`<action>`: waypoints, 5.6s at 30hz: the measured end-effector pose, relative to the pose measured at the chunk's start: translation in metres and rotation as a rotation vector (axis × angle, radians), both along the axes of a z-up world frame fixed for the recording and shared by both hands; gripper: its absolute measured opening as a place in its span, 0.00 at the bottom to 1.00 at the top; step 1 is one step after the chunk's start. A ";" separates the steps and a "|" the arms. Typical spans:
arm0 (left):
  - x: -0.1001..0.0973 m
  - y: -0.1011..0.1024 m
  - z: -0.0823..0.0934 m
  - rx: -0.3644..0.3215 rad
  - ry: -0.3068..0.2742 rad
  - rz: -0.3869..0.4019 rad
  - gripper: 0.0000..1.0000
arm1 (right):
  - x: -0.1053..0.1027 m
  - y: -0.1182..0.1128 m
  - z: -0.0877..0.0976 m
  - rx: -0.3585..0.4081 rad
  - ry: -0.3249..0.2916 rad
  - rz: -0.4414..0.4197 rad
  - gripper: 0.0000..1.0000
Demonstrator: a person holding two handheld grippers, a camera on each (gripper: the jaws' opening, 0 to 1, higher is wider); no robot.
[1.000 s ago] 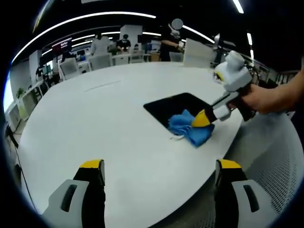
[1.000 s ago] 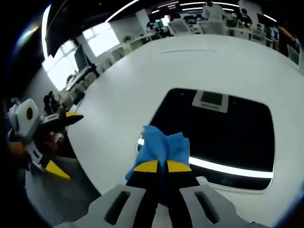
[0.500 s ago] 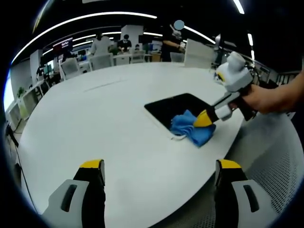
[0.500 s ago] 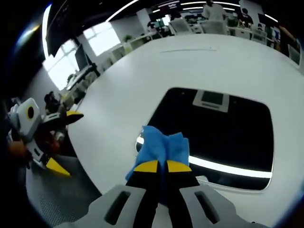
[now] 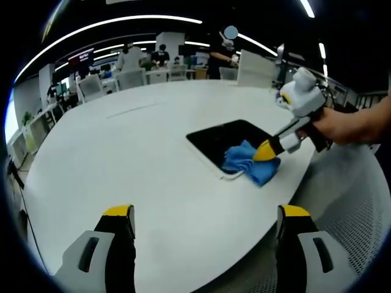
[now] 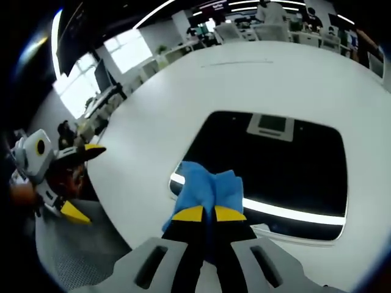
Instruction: Wipe the mirror surface with the cleaning cloth until all visible marks leave the cleaned area.
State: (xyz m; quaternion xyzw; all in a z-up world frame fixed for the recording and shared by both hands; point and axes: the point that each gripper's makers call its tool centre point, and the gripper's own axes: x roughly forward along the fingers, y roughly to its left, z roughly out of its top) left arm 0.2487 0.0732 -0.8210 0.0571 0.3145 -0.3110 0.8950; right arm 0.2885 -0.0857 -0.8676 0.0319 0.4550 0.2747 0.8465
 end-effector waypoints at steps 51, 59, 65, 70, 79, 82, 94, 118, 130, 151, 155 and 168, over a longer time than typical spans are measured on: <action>0.000 0.000 0.000 -0.008 0.005 0.001 0.96 | 0.032 -0.028 0.000 -0.045 0.026 -0.019 0.00; -0.001 -0.001 0.000 -0.008 0.006 -0.003 0.96 | 0.049 -0.031 0.000 -0.061 0.018 -0.016 0.00; 0.000 -0.001 0.001 -0.008 0.001 0.000 0.96 | 0.064 -0.032 0.000 -0.082 0.014 -0.008 0.00; 0.001 0.000 0.001 -0.012 -0.003 0.008 0.96 | 0.074 -0.033 0.000 -0.084 0.011 -0.013 0.00; 0.001 -0.001 0.000 -0.011 0.005 0.006 0.96 | 0.096 -0.033 -0.001 -0.099 0.007 -0.006 0.00; 0.000 0.000 -0.001 -0.008 0.009 0.005 0.96 | 0.104 -0.031 -0.001 -0.108 0.006 -0.003 0.00; 0.004 0.003 0.002 -0.026 0.003 0.034 0.97 | 0.126 -0.030 -0.001 -0.125 -0.019 0.001 0.00; 0.003 0.003 0.003 -0.018 -0.007 0.023 0.97 | 0.151 -0.028 0.000 -0.100 -0.056 -0.062 0.00; 0.004 0.004 0.002 -0.012 -0.010 0.026 0.97 | 0.151 -0.029 0.001 -0.085 -0.057 -0.046 0.00; 0.004 0.006 0.001 -0.005 -0.004 0.041 0.97 | 0.151 -0.047 0.000 -0.098 -0.056 -0.036 0.00; 0.004 0.006 0.001 -0.005 -0.004 0.040 0.97 | 0.151 -0.050 0.001 -0.100 -0.056 -0.038 0.00; 0.005 0.006 0.000 -0.004 -0.003 0.040 0.97 | 0.152 -0.066 0.000 -0.118 -0.050 -0.038 0.00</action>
